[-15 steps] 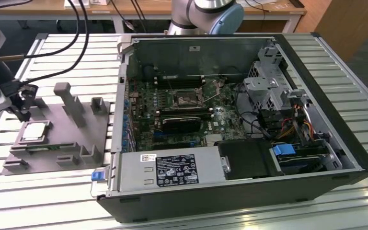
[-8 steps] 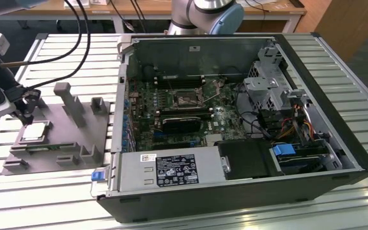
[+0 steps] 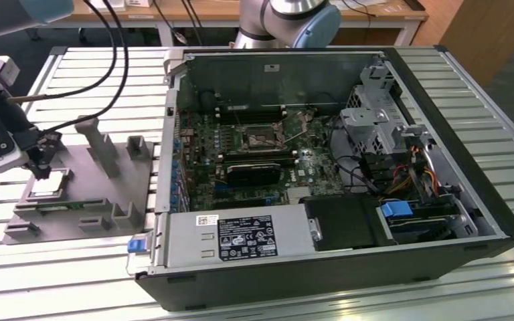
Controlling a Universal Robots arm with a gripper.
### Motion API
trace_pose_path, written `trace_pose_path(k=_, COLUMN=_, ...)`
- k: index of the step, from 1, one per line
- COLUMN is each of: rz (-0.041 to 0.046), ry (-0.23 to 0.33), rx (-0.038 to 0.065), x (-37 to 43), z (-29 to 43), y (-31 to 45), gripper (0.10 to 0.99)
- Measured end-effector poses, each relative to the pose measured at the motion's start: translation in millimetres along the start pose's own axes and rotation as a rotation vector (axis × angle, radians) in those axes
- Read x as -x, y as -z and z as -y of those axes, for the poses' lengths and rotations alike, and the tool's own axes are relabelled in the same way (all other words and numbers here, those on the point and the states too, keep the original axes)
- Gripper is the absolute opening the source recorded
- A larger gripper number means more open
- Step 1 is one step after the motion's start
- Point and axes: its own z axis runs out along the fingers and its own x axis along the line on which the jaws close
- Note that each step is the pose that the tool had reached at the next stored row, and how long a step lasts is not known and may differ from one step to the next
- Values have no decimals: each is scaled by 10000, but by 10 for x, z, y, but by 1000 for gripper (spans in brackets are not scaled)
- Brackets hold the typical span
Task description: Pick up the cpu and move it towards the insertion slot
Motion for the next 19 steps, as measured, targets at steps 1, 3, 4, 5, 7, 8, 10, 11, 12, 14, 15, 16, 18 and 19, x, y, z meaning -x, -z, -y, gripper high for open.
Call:
trace_pose_path(k=1, rz=1, ry=0, rx=0, x=-1, z=1, y=-17, gripper=102)
trace_pose_path(k=3, rz=-2, ry=-3, rx=-2, x=-9, z=3, y=-46, gripper=102)
trace_pose_path(k=4, rz=-2, ry=-10, rx=-4, x=-20, z=3, y=-60, gripper=102)
trace_pose_path(k=5, rz=0, ry=-15, rx=-4, x=-29, z=3, y=-72, gripper=102)
trace_pose_path(k=7, rz=1, ry=-23, rx=-5, x=-46, z=4, y=-94, gripper=102)
trace_pose_path(k=8, rz=0, ry=-26, rx=-5, x=-54, z=4, y=-107, gripper=102)
trace_pose_path(k=10, rz=2, ry=-31, rx=-6, x=-69, z=5, y=-133, gripper=102)
trace_pose_path(k=11, rz=3, ry=-33, rx=-9, x=-74, z=6, y=-143, gripper=102)
trace_pose_path(k=12, rz=2, ry=-35, rx=-13, x=-78, z=6, y=-154, gripper=102)
trace_pose_path(k=14, rz=2, ry=-37, rx=-19, x=-84, z=7, y=-180, gripper=102)
trace_pose_path(k=15, rz=1, ry=-38, rx=-22, x=-85, z=8, y=-192, gripper=102)
trace_pose_path(k=16, rz=0, ry=-38, rx=-23, x=-87, z=8, y=-197, gripper=102)
trace_pose_path(k=18, rz=0, ry=-38, rx=-25, x=-87, z=8, y=-196, gripper=102)
trace_pose_path(k=19, rz=0, ry=-38, rx=-25, x=-87, z=8, y=-197, gripper=102)
